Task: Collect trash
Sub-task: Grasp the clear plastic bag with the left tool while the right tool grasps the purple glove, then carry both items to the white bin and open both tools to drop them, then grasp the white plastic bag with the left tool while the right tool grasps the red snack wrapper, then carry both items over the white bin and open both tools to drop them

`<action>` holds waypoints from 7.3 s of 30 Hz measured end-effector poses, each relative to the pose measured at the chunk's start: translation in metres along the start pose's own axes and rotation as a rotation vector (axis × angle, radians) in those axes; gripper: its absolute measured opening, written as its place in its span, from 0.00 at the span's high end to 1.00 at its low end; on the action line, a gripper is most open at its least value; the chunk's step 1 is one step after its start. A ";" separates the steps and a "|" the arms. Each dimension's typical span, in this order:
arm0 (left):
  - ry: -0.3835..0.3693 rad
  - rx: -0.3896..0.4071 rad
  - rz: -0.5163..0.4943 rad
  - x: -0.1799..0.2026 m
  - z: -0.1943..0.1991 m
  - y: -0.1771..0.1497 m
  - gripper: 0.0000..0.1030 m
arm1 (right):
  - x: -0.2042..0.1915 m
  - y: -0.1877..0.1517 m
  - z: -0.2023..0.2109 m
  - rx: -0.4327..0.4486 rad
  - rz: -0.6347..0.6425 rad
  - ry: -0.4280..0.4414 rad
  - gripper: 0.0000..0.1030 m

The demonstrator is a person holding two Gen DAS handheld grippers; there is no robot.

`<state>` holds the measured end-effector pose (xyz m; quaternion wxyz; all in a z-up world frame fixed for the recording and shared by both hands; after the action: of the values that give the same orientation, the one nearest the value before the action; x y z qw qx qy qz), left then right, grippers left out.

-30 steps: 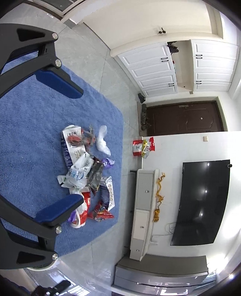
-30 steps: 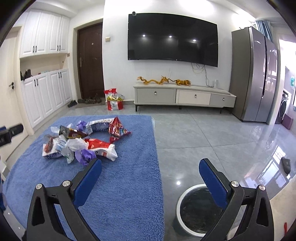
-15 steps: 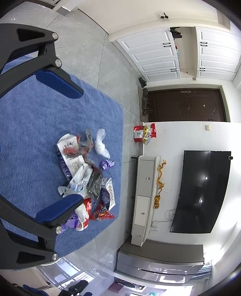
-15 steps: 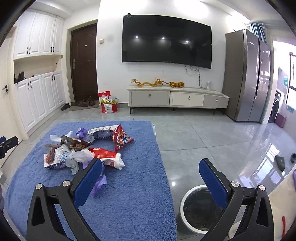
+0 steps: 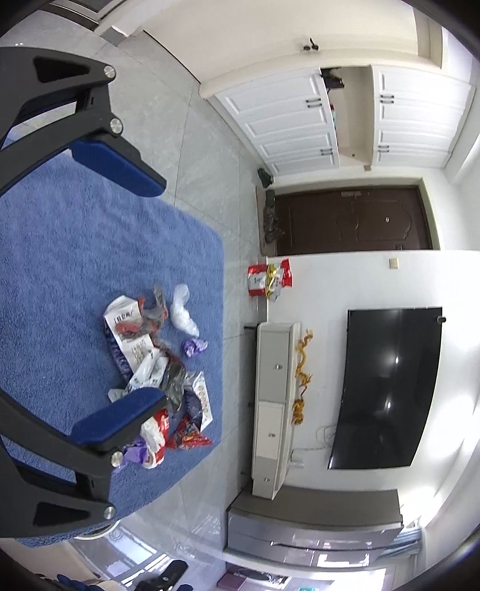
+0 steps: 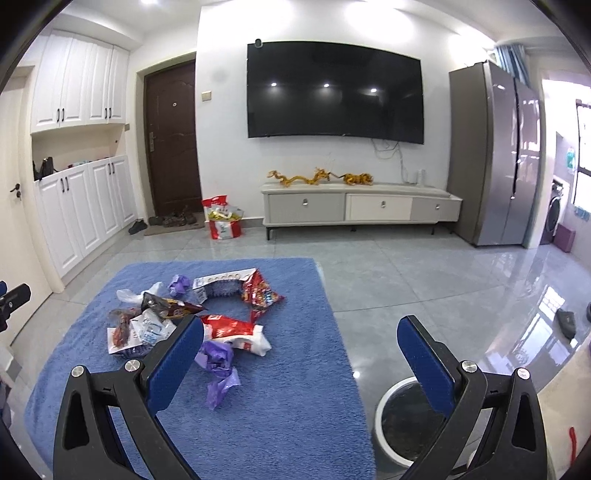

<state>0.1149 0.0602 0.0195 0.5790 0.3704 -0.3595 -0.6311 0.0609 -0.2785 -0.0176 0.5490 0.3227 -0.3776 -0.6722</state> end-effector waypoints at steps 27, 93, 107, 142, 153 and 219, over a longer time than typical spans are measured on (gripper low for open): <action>-0.259 -0.337 0.040 0.021 -0.117 -0.080 0.28 | -0.043 -0.091 -0.110 -0.309 0.069 0.300 0.19; -0.910 -0.585 -0.456 0.550 -0.065 -0.118 0.57 | 0.289 -0.154 -0.082 -0.269 -0.351 -0.109 0.70; -0.826 -0.354 -0.363 0.448 -0.028 -0.054 0.56 | 0.249 -0.102 -0.041 -0.168 -0.284 -0.090 0.59; -0.369 -0.374 0.050 0.102 -0.124 -0.053 0.33 | -0.027 -0.019 -0.120 -0.187 0.053 0.314 0.32; -0.382 -0.486 0.154 0.120 -0.191 -0.064 0.39 | -0.056 -0.019 -0.255 -0.285 0.093 0.303 0.22; -0.765 -0.521 -0.346 0.504 -0.047 -0.095 0.89 | 0.283 -0.150 -0.100 -0.257 -0.321 -0.005 0.73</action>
<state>0.0849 -0.4369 -0.1123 0.3655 0.0092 -0.3099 -0.8777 0.0181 -0.5548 -0.2024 0.4705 0.3045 -0.2338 -0.7945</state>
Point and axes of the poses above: each gripper's, at about its wrist camera, not at the fingertips, and z roughly against the way its jaws point, x to its right, y to its top, the point moved 8 cm from there along -z, roughly the way its jaws point, and after that the axes turned 3 degrees about y, right-handed, at the moved point
